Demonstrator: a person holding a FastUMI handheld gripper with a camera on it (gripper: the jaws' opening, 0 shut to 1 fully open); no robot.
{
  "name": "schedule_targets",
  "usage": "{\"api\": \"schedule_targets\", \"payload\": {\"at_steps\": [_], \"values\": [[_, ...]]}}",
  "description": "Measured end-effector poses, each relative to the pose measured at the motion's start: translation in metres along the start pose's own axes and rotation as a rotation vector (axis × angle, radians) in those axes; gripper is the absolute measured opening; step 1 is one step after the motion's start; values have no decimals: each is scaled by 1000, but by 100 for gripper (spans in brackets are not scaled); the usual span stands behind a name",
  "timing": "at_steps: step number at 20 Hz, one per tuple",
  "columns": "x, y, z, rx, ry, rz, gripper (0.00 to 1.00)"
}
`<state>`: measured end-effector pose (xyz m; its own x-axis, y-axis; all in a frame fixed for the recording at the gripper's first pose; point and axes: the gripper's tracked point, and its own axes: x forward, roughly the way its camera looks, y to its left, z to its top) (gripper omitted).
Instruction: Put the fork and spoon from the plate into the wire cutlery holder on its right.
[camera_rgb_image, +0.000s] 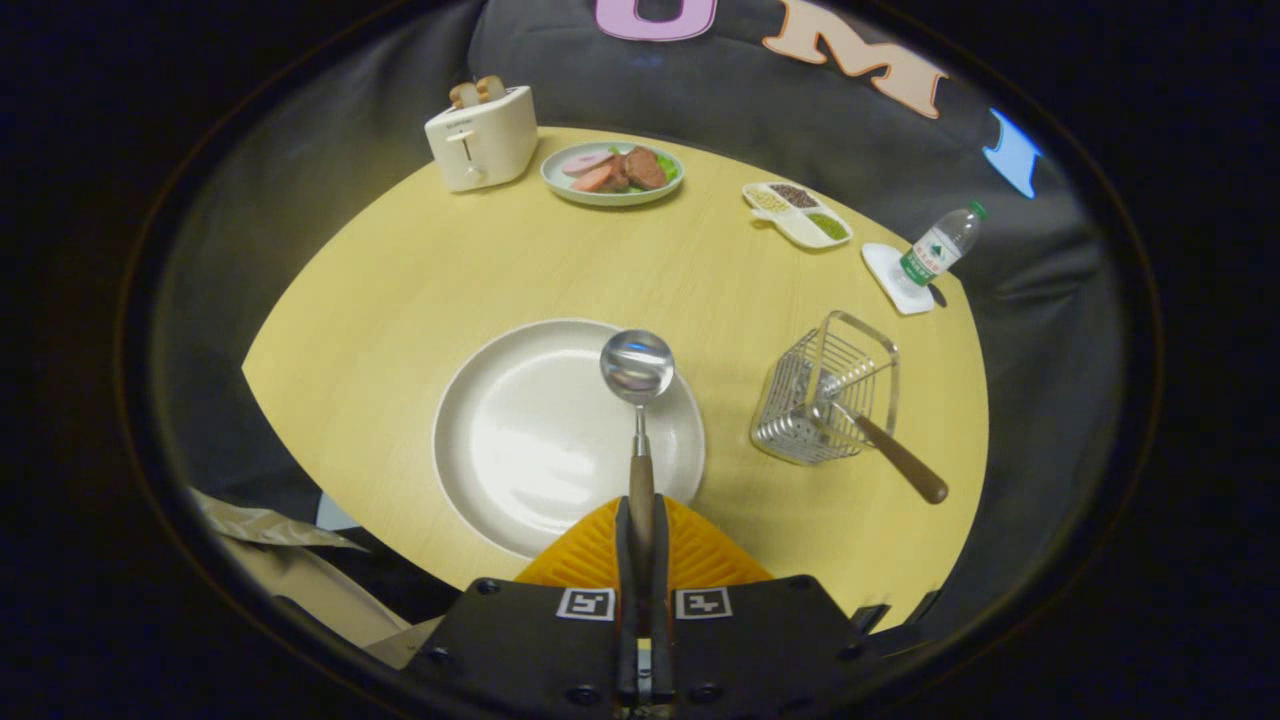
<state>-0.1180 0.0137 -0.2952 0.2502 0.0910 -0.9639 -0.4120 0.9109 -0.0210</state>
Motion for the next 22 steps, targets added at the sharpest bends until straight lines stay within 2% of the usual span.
{"api": "schedule_targets", "payload": {"at_steps": [13,22], "values": [[-20,-71,10,31,-25,-38,8],[-16,-112,10,77,21,-50,9]]}}
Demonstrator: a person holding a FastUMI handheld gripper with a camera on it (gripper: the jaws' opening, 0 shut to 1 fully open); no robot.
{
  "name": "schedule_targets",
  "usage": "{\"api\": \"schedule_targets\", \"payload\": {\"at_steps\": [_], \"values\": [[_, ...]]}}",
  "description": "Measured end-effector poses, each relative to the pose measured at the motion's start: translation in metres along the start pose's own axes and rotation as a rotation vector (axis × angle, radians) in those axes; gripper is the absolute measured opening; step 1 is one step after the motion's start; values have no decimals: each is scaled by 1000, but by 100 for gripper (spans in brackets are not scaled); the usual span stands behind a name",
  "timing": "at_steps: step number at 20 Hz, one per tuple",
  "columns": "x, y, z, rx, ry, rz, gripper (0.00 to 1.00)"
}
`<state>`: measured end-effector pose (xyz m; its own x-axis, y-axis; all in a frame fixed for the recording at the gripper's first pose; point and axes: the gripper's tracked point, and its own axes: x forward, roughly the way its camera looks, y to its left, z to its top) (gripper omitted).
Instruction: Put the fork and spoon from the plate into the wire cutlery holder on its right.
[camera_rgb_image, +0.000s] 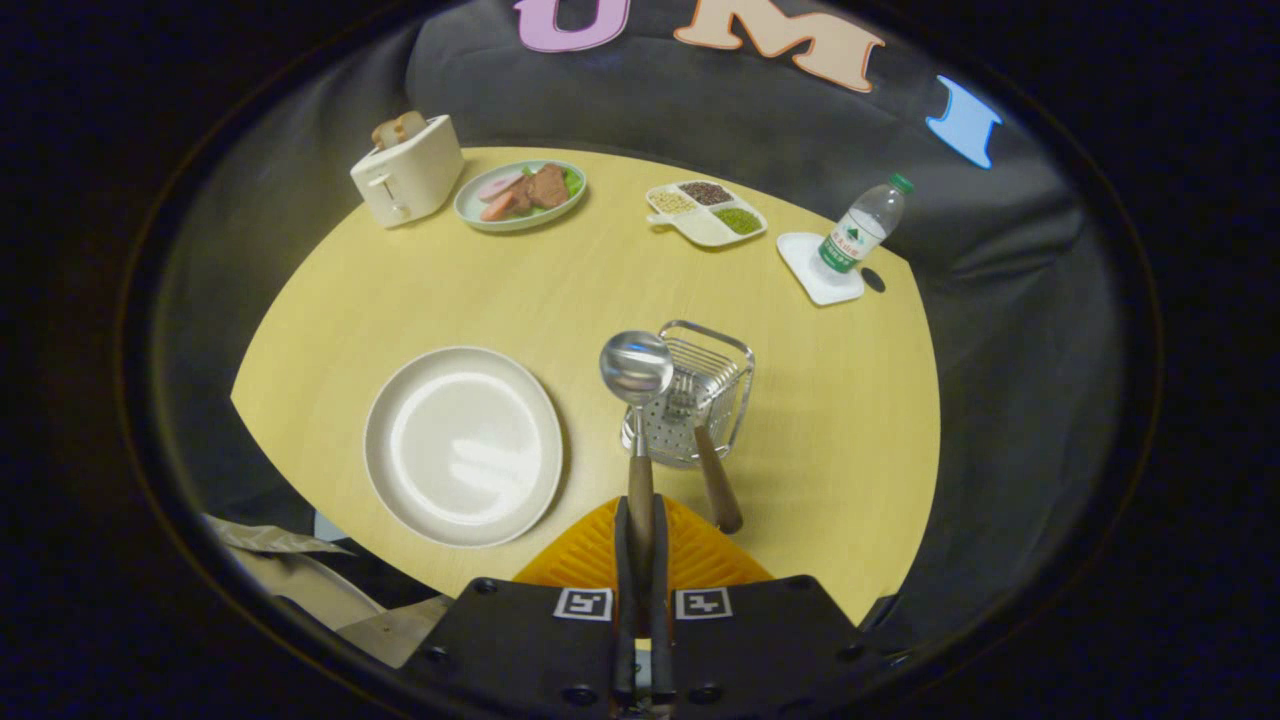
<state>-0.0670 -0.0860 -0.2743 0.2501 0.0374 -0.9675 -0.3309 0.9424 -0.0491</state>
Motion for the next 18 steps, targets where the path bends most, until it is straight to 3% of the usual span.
{"api": "schedule_targets", "payload": {"at_steps": [17,18], "values": [[19,-21,-3,17,148,36,9],[19,-19,-1,22,146,42,12]]}}
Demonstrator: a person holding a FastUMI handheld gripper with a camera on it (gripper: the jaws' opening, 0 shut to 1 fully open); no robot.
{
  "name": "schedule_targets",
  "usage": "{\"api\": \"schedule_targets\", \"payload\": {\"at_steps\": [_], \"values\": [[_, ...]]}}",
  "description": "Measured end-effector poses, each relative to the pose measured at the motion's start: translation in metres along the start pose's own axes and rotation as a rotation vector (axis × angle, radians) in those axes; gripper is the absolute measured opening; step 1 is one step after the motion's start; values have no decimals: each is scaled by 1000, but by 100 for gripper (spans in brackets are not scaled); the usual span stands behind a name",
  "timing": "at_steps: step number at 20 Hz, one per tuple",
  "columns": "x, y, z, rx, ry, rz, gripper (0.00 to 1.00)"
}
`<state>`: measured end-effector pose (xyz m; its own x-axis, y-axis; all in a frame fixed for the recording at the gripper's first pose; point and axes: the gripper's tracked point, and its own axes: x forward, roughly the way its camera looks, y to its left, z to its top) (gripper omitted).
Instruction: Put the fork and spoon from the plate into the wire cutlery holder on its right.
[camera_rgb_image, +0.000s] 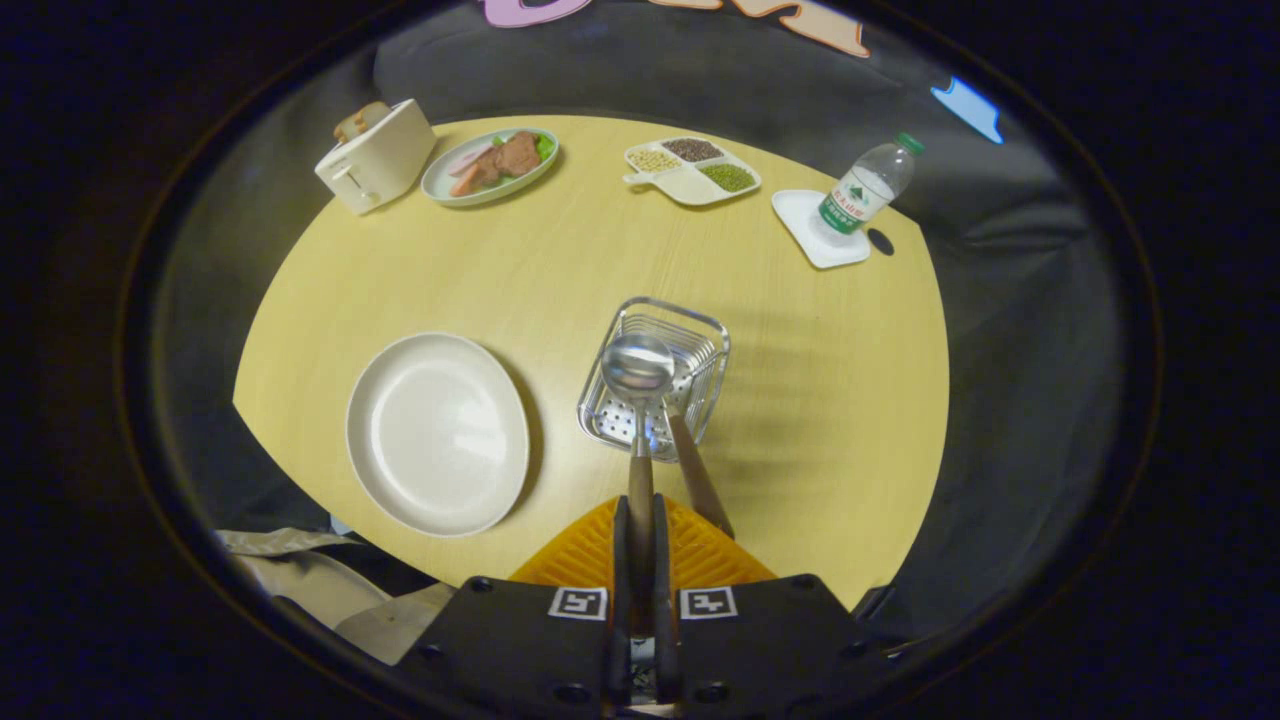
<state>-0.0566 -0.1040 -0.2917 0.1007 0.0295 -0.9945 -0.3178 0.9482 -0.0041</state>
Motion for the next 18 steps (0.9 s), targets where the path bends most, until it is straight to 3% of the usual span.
{"api": "schedule_targets", "payload": {"at_steps": [6,9,14,18], "values": [[-5,1,7,31,-28,15,17],[-7,7,10,41,-58,30,24],[-13,18,12,54,-112,56,98],[-22,21,19,91,-201,59,98]]}}
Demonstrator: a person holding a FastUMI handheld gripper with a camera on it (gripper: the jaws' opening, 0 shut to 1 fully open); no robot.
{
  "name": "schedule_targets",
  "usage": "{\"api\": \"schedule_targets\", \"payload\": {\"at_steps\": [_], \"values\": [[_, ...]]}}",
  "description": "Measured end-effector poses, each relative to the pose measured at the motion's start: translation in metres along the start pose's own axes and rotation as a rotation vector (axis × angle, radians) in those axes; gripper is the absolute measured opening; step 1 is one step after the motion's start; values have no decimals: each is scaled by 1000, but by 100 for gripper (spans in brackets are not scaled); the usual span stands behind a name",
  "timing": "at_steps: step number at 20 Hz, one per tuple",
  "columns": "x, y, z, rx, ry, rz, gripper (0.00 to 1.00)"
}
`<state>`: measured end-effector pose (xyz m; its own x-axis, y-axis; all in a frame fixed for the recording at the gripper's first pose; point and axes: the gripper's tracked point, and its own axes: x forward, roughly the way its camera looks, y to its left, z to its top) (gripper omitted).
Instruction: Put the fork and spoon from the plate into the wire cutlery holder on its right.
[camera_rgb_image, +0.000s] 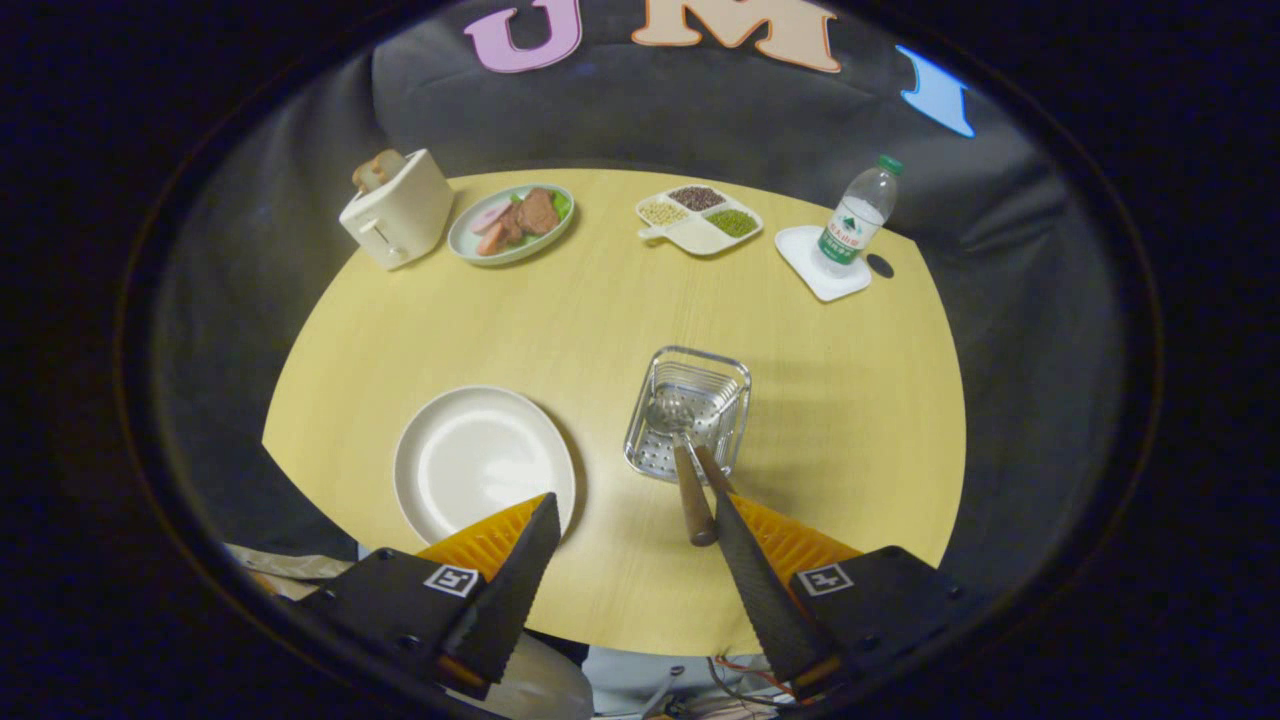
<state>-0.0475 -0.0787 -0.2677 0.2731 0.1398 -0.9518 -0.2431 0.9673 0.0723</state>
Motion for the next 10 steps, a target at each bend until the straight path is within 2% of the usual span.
{"api": "schedule_targets", "payload": {"at_steps": [5,10], "values": [[-13,4,10,29,-163,-5,99],[-36,9,23,4,-367,-44,99]]}}
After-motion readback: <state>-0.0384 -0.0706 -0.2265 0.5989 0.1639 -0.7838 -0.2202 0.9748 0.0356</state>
